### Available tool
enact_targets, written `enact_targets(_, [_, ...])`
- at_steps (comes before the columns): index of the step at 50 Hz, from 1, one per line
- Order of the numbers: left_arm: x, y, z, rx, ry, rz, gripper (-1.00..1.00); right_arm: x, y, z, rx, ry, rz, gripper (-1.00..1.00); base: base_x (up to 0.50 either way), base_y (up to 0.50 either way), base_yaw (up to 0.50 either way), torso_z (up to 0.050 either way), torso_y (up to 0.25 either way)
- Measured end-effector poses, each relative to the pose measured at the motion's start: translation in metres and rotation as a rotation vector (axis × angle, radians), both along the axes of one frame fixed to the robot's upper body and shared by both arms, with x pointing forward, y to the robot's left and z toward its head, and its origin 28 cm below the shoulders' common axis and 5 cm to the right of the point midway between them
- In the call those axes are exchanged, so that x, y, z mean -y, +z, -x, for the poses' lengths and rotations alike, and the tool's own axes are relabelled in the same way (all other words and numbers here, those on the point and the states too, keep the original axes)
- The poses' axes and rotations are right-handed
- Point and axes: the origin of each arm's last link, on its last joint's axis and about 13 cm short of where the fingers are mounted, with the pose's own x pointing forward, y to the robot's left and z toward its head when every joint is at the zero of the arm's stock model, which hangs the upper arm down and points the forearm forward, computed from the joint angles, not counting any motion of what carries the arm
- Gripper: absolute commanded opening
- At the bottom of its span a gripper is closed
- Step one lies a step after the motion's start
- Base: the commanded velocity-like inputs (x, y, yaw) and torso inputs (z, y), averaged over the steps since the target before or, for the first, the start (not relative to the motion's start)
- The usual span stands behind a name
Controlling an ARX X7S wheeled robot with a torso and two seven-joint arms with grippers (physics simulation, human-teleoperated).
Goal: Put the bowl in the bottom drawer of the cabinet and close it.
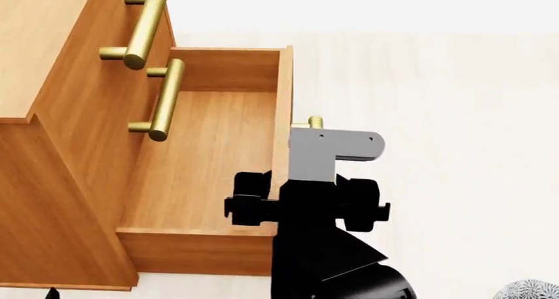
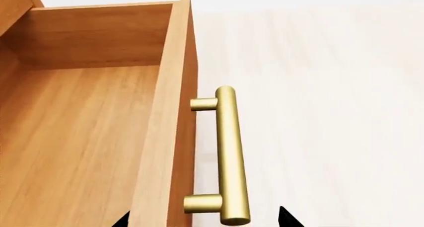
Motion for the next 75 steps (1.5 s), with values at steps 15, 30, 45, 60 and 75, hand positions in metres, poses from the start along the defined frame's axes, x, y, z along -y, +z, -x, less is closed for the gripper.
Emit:
enact_targets(15, [-0.001,-0.001,0.000,-0.001,0.003,0.000,1.00,0.003,-0.002,-0.001,-0.005,-0.008,-0.019,1.00,0.00,0.00,0.00,0.000,0.000])
enact_targets(30, [0.000,-0.001,0.000,-0.001,0.002,-0.001,1.00,0.011,-0.002,0.000,-0.008,-0.035,-0.025,1.00,0.00,0.00,0.00,0.000,0.000])
enact_targets(45, [0.000,-0.001,0.000,-0.001,0.000,0.000,1.00,0.019,0.000,0.002,-0.008,-0.059,-0.027,1.00,0.00,0.00,0.00,0.000,0.000])
enact_targets(60, [0.000,-0.001,-0.001,-0.001,-0.001,0.002,1.00,0.028,0.001,0.004,-0.008,-0.088,-0.029,1.00,0.00,0.00,0.00,0.000,0.000])
enact_targets(75, [0.000,-0.001,0.000,-0.003,0.000,0.003,1.00,0.033,0.003,0.007,-0.014,-0.081,-0.079,1.00,0.00,0.00,0.00,0.000,0.000])
